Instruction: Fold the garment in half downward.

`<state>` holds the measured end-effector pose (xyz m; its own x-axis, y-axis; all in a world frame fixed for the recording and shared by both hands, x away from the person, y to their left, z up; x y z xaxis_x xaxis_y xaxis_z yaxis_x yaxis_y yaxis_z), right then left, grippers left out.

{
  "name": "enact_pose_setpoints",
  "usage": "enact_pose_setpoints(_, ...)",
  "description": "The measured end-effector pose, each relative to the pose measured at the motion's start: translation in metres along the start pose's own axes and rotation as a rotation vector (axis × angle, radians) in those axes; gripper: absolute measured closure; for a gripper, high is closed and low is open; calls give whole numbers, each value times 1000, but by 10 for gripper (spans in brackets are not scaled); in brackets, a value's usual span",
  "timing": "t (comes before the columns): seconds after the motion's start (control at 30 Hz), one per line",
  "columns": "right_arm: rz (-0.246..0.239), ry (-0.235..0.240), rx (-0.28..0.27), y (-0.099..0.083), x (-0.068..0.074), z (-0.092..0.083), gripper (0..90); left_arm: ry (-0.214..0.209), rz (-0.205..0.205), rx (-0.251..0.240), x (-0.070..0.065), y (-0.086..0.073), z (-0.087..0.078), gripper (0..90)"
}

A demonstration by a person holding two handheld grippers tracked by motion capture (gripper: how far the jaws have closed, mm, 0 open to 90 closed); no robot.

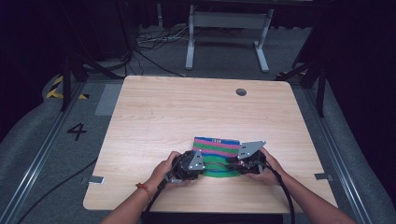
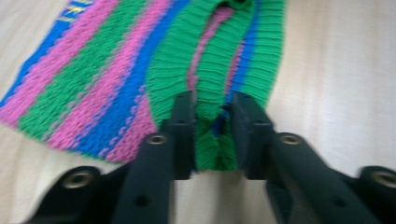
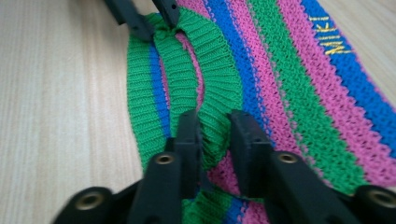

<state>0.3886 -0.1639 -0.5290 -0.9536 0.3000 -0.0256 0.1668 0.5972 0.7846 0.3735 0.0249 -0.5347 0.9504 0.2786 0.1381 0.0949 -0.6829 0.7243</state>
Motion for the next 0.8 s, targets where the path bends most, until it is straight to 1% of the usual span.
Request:
enact_pose_setpoints(0.03,-3,-10,-1,1,-2,-2,844,-3,-3,-5,2,0,1,744)
enact_pose_setpoints(0.13,-5,-1,0,1,-2,-8,863,-1,-21,-11,3,1,1,743)
enact_pose_setpoints(0.2,-3,9,1,0,-1,-12,864,-23,-38,-27,0,0,1,701)
enact_pose_setpoints(0.23,-13,17,11,-3,1,-12,865,-34,-45,-35,-1,0,0,693)
enact_pose_setpoints(0.27,-13,17,11,-3,1,-12,865,-34,-45,-35,-1,0,0,692)
enact_pose_setpoints(0.33,-23,24,23,-7,4,-12,866,-47,-51,-40,-3,0,1,691)
enact_pose_setpoints(0.4,-19,25,27,-7,4,-13,867,-53,-53,-39,-4,0,0,688)
enact_pose_setpoints(0.47,-25,19,34,-8,2,-14,868,-44,-45,-39,-4,1,1,693)
enact_pose_setpoints(0.5,-21,16,36,-9,2,-14,869,-44,-50,-36,-4,0,1,697)
enact_pose_setpoints(0.53,-17,2,34,-9,1,-14,870,-48,-54,-42,-4,0,1,698)
enact_pose_setpoints(0.57,-23,-7,38,-9,0,-14,871,-55,-72,-51,-2,0,2,698)
enact_pose_setpoints(0.67,-25,-14,39,-9,-1,-13,871,-55,-80,-58,-3,0,2,696)
enact_pose_setpoints(0.7,-17,-16,38,-9,-1,-13,869,-57,-86,-59,-3,0,2,689)
enact_pose_setpoints(0.73,-8,-14,34,-9,-1,-13,865,-61,-92,-62,-4,1,1,662)
enact_pose_setpoints(0.8,-6,-10,28,-9,-2,-14,861,-64,-87,-61,-4,2,0,647)
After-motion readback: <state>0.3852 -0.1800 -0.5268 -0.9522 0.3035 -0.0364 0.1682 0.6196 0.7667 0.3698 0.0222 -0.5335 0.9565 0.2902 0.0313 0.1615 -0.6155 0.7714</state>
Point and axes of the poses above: each handheld gripper's, and its own axes: z roughly forward along the jaws, y roughly out of its top, x roughly to its left, the point moved 6 cm from there along z, roughly forward along the jaws, and after that the axes turned 7 degrees about -x, right-handed, at the moved point
